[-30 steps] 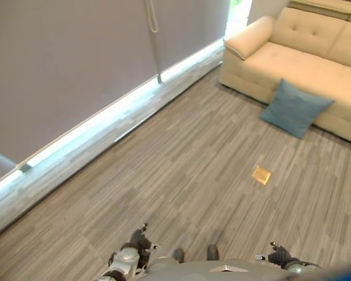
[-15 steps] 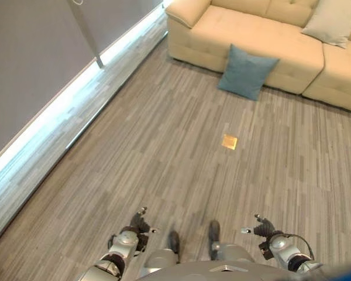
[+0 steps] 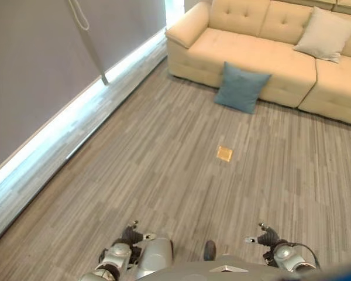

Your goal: Pick up all the scattered cushions and arrange them neatly on the sofa.

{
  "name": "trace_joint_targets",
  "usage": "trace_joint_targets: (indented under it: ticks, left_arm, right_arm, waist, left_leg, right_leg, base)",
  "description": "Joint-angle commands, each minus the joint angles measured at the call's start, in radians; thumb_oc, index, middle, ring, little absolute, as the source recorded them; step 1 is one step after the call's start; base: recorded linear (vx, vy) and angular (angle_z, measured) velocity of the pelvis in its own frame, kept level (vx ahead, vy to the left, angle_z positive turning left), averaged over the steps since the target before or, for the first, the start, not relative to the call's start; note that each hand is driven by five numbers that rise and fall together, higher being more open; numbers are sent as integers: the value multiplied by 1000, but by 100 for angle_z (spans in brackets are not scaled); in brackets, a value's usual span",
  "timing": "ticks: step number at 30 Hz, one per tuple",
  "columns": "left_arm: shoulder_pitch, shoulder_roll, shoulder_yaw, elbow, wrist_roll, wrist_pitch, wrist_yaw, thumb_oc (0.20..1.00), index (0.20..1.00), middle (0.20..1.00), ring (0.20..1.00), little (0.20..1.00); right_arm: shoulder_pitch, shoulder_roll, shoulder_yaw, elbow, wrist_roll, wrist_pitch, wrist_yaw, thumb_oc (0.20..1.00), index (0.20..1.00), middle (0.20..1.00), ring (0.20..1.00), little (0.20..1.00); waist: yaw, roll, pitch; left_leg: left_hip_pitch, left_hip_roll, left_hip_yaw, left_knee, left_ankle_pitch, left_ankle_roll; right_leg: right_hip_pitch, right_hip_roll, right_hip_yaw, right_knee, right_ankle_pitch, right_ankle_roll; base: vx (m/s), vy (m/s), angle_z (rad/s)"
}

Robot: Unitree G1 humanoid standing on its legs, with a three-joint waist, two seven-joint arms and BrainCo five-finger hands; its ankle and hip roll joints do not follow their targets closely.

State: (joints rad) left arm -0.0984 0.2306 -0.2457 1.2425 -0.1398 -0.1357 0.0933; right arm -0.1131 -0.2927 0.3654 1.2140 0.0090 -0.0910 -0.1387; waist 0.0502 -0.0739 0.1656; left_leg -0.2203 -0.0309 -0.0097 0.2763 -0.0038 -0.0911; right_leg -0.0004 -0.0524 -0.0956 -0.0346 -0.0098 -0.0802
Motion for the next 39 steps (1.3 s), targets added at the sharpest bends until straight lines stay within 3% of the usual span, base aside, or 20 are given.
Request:
trace_joint_targets:
  ticks: [1,4,7,10,11,13,14,15,16,18,20,21,23,25,29,32,34,35,37,39]
  left_arm:
    - [-1,-31,-22,4,-10,-11,17,1000,1000,1000,1000,1000]
    - [7,-31,-17,9,-19,-12,17,1000,1000,1000,1000,1000]
    - [17,-30,-1,19,-14,-7,14,1000,1000,1000,1000,1000]
    - [31,-26,7,38,5,-2,11,1000,1000,1000,1000,1000]
    - [30,-25,6,37,10,0,11,1000,1000,1000,1000,1000]
    - [23,-18,-3,22,15,2,8,1000,1000,1000,1000,1000]
    - [13,-14,-20,3,20,1,9,1000,1000,1000,1000,1000]
    - [5,-9,-32,-3,30,1,7,1000,1000,1000,1000,1000]
    - [0,-8,-44,-9,39,0,7,1000,1000,1000,1000,1000]
    - [-2,-10,-56,-11,53,-1,2,1000,1000,1000,1000,1000]
    - [-5,-12,-59,-8,61,-1,2,1000,1000,1000,1000,1000]
    - [-7,-19,-63,5,73,-2,1,1000,1000,1000,1000,1000]
    - [-7,-25,-64,20,89,-4,3,1000,1000,1000,1000,1000]
    - [-8,-26,-61,31,97,-3,0,1000,1000,1000,1000,1000]
    - [11,-31,-51,43,98,-6,0,1000,1000,1000,1000,1000]
    - [27,-37,-49,52,103,-4,-2,1000,1000,1000,1000,1000]
    - [24,-38,-58,42,104,-4,-2,1000,1000,1000,1000,1000]
    - [17,-35,-59,30,93,-4,0,1000,1000,1000,1000,1000]
    - [8,-34,-63,13,77,0,6,1000,1000,1000,1000,1000]
    - [-4,-39,-69,9,70,2,10,1000,1000,1000,1000,1000]
  right_arm:
    - [-6,-30,5,-22,49,-19,-16,1000,1000,1000,1000,1000]
    - [-12,-32,7,-24,53,-21,-18,1000,1000,1000,1000,1000]
    - [-12,-28,4,-24,47,-19,-12,1000,1000,1000,1000,1000]
    - [2,-12,-2,-11,41,-19,-2,1000,1000,1000,1000,1000]
    - [8,-6,-4,-7,38,-19,2,1000,1000,1000,1000,1000]
    - [12,-2,-10,0,32,-15,9,1000,1000,1000,1000,1000]
    - [3,-2,-13,-8,37,-15,13,1000,1000,1000,1000,1000]
    - [2,0,-16,-11,41,-17,16,1000,1000,1000,1000,1000]
    - [2,-1,-18,-13,40,-20,16,1000,1000,1000,1000,1000]
    - [1,-2,-21,-12,39,-19,14,1000,1000,1000,1000,1000]
    - [-1,-3,-21,-13,40,-19,15,1000,1000,1000,1000,1000]
    - [-7,-4,-17,-19,38,-19,15,1000,1000,1000,1000,1000]
    - [-10,-3,-10,-21,30,-18,15,1000,1000,1000,1000,1000]
    - [-10,-3,-10,-19,22,-18,15,1000,1000,1000,1000,1000]
    - [7,-2,-6,-19,24,-20,19,1000,1000,1000,1000,1000]
    - [18,-5,-4,-24,29,-25,22,1000,1000,1000,1000,1000]
    - [19,-13,0,-29,37,-29,20,1000,1000,1000,1000,1000]
    - [12,-18,-1,-37,48,-30,15,1000,1000,1000,1000,1000]
    - [0,-26,2,-44,64,-28,8,1000,1000,1000,1000,1000]
    - [-10,-34,2,-43,70,-23,3,1000,1000,1000,1000,1000]
  waist:
    - [28,13,-9]
    - [52,19,-15]
    - [56,22,-38]
    - [68,-1,-72]
    - [71,-5,-77]
    - [71,-3,-72]
    - [55,11,-43]
    - [44,23,-29]
    - [27,36,-18]
    - [3,53,-10]
    - [-10,52,-2]
    - [-25,36,0]
    - [-39,34,4]
    - [-51,33,2]
    - [-53,26,-35]
    - [-58,38,-64]
    - [-55,40,-50]
    - [-53,23,-35]
    - [-38,4,-17]
    - [-17,-12,-3]
  left_leg:
    - [-32,-85,-34,-73,-34,91]
    - [-65,-104,-42,-124,17,86]
    - [-27,-91,-40,-175,18,111]
    - [1,-105,-49,-161,-3,130]
    - [19,-104,-44,-162,-15,139]
    - [65,-102,-41,-175,-36,160]
    - [110,-90,-40,-180,-52,181]
    - [136,-79,-45,-187,-61,186]
    - [174,-68,-57,-196,-79,188]
    - [243,-57,-78,-225,-109,183]
    - [273,-57,-84,-237,-124,177]
    - [315,-67,-92,-249,-153,167]
    - [369,-63,-107,-268,-180,156]
    - [402,-55,-118,-276,-199,143]
    - [451,-28,-132,-264,-235,118]
    - [442,18,-124,-173,-181,68]
    - [353,44,-96,42,-81,25]
    - [282,41,-79,176,-14,18]
    - [199,44,-51,336,-1,34]
    - [105,17,-16,356,-42,58]
  right_leg:
    - [123,56,64,-3,-119,80]
    - [167,76,100,-15,-138,80]
    - [186,80,116,-16,-152,85]
    - [190,46,125,22,-157,113]
    - [185,34,122,70,-156,124]
    - [121,4,107,245,-98,167]
    - [32,-17,81,439,-1,209]
    - [-14,-22,57,509,16,216]
    - [-68,-40,13,537,6,201]
    - [-136,-62,-61,436,-46,166]
    - [-140,-63,-85,364,-47,162]
    - [-176,-68,-107,206,-5,173]
    - [-198,-45,-127,84,46,190]
    - [-227,-42,-134,49,68,202]
    - [-175,-38,-145,29,89,179]
    - [-123,-4,-137,28,66,148]
    - [-63,19,-116,8,46,121]
    - [-40,11,-110,1,38,104]
    - [2,17,-93,-18,18,77]
    - [37,9,-77,-20,0,74]
  base:
    - [200,-19,-5]
    - [286,14,-15]
    - [254,78,-53]
    - [376,132,-70]
    - [215,95,-37]
    - [255,139,-33]
    - [184,132,-27]
    - [245,127,-18]
    - [219,64,18]
    - [375,-20,11]
    - [324,-93,15]
    - [329,-121,29]
    - [393,-142,21]
    - [327,-152,11]
    - [328,-211,45]
    - [277,-239,29]
    - [163,-252,-2]
    - [89,-266,-10]
    - [129,-248,-16]
    - [189,-157,-29]
